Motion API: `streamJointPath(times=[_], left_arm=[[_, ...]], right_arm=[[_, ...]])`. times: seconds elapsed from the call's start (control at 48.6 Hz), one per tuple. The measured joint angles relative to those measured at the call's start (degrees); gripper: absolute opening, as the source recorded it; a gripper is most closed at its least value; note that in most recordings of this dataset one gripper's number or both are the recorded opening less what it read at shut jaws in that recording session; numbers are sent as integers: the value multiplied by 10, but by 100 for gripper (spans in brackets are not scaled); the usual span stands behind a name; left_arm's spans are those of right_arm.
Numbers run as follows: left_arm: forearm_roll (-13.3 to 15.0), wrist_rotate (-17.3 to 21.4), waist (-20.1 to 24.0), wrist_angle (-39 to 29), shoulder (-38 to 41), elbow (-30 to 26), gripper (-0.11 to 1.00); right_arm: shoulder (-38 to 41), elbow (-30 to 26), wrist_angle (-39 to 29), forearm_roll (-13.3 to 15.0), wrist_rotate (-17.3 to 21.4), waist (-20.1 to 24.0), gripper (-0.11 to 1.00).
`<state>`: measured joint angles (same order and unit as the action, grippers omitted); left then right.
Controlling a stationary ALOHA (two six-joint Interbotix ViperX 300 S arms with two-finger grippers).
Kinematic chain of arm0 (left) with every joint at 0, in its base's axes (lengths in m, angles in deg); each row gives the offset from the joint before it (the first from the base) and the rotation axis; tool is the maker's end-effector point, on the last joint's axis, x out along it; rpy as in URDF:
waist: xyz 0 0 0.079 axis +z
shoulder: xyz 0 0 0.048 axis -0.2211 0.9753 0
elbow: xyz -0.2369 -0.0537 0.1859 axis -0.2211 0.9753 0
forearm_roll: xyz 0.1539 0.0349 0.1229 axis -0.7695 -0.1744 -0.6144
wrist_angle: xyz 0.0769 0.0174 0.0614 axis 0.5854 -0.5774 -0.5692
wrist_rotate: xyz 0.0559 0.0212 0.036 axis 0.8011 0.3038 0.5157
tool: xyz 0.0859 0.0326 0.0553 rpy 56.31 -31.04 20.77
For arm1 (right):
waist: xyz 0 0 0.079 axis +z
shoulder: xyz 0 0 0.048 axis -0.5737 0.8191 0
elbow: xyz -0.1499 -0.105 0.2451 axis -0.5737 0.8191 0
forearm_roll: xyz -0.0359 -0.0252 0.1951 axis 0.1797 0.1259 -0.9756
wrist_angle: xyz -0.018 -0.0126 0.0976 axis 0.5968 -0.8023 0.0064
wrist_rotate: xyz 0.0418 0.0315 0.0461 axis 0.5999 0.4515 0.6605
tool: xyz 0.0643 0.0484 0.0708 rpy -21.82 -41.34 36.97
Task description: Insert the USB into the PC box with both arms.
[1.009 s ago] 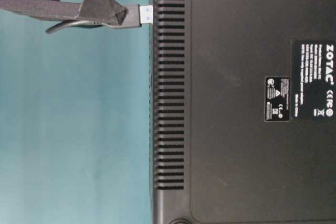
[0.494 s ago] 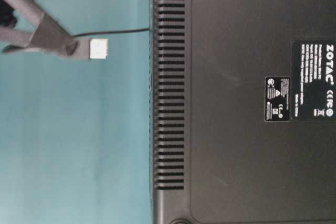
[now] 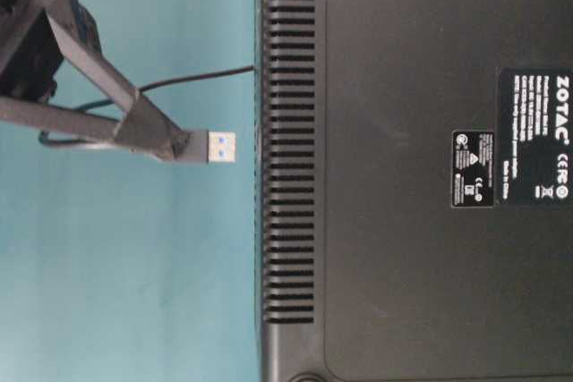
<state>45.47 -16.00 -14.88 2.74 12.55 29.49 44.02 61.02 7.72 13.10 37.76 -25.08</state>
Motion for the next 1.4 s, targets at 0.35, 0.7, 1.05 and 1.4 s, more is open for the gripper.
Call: streamJointPath(times=[0.35,0.7,1.05,1.4], left_arm=[[0,0,0,0,-1,1,0],[0,-1,0,0,-2,2,0],[-1,-8,0,2,-4,3,0],[0,-29,0,7,-16,6,0]], right_arm=[[11,-14,-40,0,-1,1,11],[19,-25,-61,1,-1,6,11],[23,-25,-52,1,-1,10,11],[25,-18,-45,3,-1,18,11]])
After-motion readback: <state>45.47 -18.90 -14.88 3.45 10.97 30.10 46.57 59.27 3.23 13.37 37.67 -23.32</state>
